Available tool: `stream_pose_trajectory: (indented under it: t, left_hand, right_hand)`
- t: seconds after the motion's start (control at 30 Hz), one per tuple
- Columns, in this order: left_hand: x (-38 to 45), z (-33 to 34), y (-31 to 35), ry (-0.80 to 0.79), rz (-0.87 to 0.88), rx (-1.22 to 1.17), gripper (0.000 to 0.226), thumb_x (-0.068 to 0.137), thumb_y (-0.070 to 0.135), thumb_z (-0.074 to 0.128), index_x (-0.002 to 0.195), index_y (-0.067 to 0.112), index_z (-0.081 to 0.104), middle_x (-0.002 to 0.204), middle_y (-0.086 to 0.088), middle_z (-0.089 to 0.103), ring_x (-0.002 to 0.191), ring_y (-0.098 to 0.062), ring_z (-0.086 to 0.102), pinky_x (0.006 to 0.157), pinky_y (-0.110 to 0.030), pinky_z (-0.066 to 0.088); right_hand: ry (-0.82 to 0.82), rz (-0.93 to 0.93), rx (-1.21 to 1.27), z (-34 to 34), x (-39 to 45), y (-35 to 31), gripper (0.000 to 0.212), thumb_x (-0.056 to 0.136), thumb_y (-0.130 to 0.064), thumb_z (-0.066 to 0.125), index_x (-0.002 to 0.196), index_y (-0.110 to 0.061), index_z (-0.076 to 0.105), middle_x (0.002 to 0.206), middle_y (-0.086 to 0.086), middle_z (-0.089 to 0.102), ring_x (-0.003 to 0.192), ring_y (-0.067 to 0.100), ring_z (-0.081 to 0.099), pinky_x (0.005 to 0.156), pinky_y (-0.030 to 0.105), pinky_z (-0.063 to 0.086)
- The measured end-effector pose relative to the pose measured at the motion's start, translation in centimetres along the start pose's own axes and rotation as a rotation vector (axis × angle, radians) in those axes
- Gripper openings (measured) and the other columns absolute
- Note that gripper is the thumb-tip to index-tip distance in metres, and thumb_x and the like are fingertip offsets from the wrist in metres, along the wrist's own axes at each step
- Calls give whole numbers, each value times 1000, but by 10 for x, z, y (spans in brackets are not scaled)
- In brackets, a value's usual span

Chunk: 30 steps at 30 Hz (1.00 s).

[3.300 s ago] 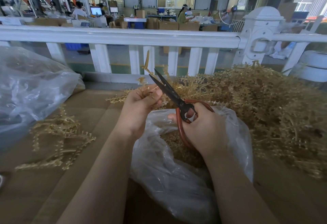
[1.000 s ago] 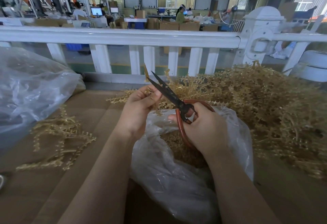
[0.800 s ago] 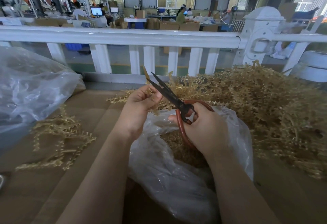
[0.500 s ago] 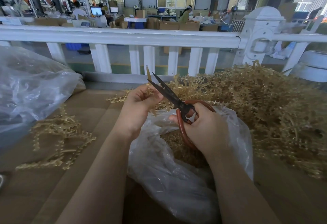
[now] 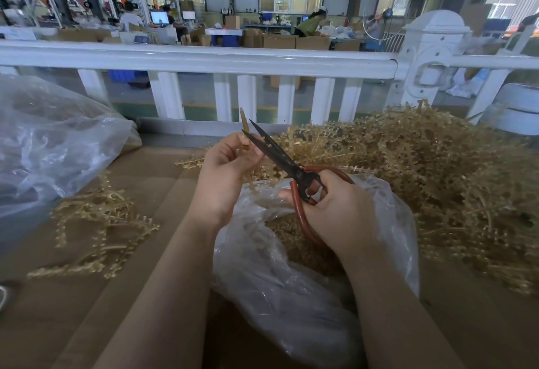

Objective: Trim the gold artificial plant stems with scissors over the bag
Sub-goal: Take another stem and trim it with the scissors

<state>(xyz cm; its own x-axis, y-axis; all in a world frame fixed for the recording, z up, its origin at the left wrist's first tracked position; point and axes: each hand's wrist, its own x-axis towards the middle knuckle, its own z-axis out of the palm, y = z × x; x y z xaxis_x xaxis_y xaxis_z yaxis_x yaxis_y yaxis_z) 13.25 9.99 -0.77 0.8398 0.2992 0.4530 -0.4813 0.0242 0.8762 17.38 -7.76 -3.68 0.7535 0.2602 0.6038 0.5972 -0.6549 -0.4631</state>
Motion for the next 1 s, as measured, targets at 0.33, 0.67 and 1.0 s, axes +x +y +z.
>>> stream_pose_trajectory:
  t: [0.33, 0.67, 1.0]
  left_hand:
    - [-1, 0, 0, 25, -17, 5, 8, 91, -1, 61, 95, -2, 68, 94, -11, 73, 87, -18, 69, 85, -26, 53]
    - [-4, 5, 3, -44, -33, 124, 9, 92, -4, 60, 96, -4, 67, 93, -14, 72, 87, -20, 69, 85, -29, 54]
    - [-3, 5, 5, -35, -85, 50, 12, 93, -3, 59, 91, 3, 69, 85, -5, 73, 83, -16, 69, 82, -25, 54]
  right_hand:
    - [9, -11, 54, 0, -1, 1, 57, 75, -79, 58, 75, -22, 63, 65, -11, 59, 59, 4, 56, 54, 28, 52]
    - [20, 4, 27, -2, 0, 1, 63, 70, -88, 42, 70, -26, 53, 61, -12, 53, 56, 3, 52, 51, 30, 51]
    - [4, -1, 88, 2, 0, 4, 53, 74, -78, 60, 72, -26, 58, 63, -12, 57, 59, 3, 55, 55, 23, 50]
